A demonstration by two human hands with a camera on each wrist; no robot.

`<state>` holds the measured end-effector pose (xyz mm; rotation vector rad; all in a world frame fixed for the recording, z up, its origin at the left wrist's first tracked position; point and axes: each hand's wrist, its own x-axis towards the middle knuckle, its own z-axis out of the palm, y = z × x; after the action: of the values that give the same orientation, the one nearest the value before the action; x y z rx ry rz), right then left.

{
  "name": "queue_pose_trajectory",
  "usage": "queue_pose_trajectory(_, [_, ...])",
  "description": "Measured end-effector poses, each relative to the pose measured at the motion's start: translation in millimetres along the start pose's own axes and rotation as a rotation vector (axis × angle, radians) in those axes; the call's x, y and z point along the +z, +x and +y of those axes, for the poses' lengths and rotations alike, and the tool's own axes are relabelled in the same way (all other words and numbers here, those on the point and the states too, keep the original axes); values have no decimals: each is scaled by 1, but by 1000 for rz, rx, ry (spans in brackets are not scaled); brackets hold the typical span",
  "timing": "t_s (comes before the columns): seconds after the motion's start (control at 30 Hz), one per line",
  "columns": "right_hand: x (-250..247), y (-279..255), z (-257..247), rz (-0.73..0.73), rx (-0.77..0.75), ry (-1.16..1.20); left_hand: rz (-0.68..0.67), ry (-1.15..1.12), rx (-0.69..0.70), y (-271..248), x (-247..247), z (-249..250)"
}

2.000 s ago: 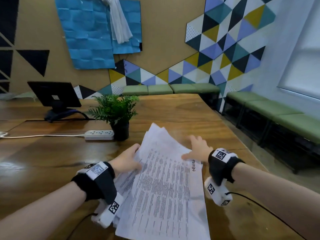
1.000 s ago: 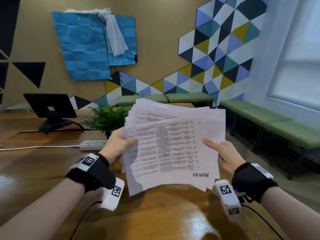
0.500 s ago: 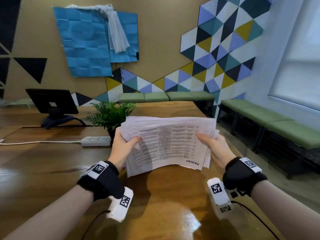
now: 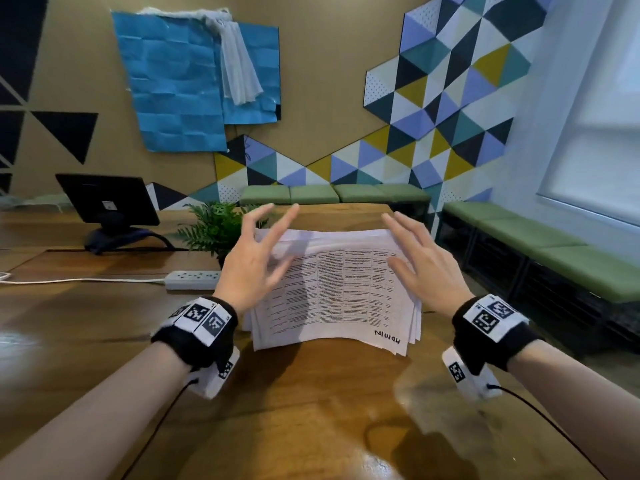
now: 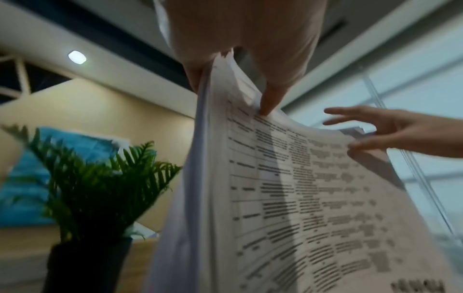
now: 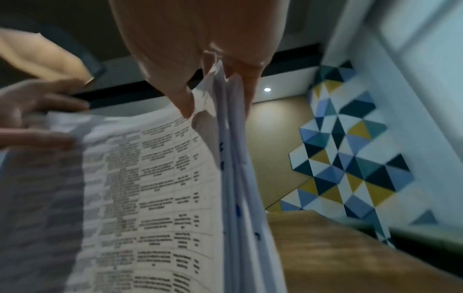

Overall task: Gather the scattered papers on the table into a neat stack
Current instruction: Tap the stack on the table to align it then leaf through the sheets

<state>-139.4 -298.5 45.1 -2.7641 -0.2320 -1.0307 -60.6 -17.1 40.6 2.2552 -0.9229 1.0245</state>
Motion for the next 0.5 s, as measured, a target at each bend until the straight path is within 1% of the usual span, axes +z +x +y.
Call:
queue_pose_trajectory(0.03, [2, 0, 0, -29, -32, -63, -42, 87, 54, 1, 0, -3])
queue_pose_trajectory(0.07, [4, 0, 1, -43, -42, -97, -77, 141, 80, 1, 1, -5])
queue_pose_trajectory(0.13, [5, 0, 1, -26, -21, -110, -112, 169, 90, 1, 1, -9])
queue_pose_trajectory(0.3, [6, -3, 7, 8, 41, -86, -135, 129, 124, -5, 0, -18])
queue_pose_trajectory(0.37, [7, -1, 6, 18, 24, -99, -103, 110, 112, -7, 0, -18])
queue_pose_trajectory(0.43, [10, 1, 3, -18, -17, -146, -92, 108, 76, -7, 1, -15])
queue_pose_trajectory(0.5, [13, 2, 0, -40, -46, -190, -97, 146, 84, -6, 1, -12])
